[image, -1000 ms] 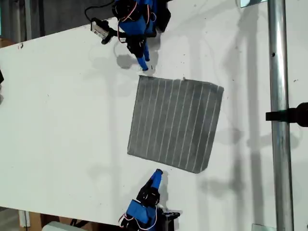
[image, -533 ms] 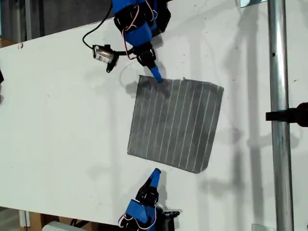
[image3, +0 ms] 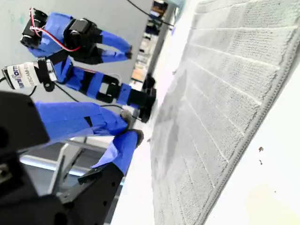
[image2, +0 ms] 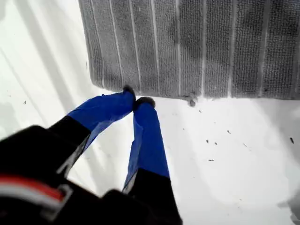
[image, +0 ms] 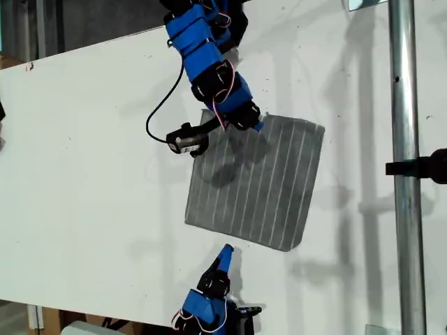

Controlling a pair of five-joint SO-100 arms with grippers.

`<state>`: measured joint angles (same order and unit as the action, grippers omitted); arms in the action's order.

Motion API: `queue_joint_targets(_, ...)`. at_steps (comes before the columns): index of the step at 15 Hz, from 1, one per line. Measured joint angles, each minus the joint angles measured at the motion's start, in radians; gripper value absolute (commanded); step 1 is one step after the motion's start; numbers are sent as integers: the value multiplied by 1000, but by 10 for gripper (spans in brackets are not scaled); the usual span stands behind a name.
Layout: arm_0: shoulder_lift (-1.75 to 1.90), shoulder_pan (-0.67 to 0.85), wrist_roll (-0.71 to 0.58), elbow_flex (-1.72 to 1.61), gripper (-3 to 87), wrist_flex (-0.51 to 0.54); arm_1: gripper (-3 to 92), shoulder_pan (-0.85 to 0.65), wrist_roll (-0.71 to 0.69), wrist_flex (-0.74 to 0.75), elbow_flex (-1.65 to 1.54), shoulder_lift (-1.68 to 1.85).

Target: Grasp corners of a towel and fold twice.

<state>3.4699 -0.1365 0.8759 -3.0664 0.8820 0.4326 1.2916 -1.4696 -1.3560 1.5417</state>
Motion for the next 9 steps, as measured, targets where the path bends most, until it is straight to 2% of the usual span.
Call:
queue_joint_targets(2,0,0,0,0,20,11,334,32,21,21,0,41)
queue_joint_targets(6,0,-2,6,0,18,20,348,94,140,20,-63,35)
queue_joint_targets(9,0,-2,11,-3,18,29,343,135,193,41,-37,-184)
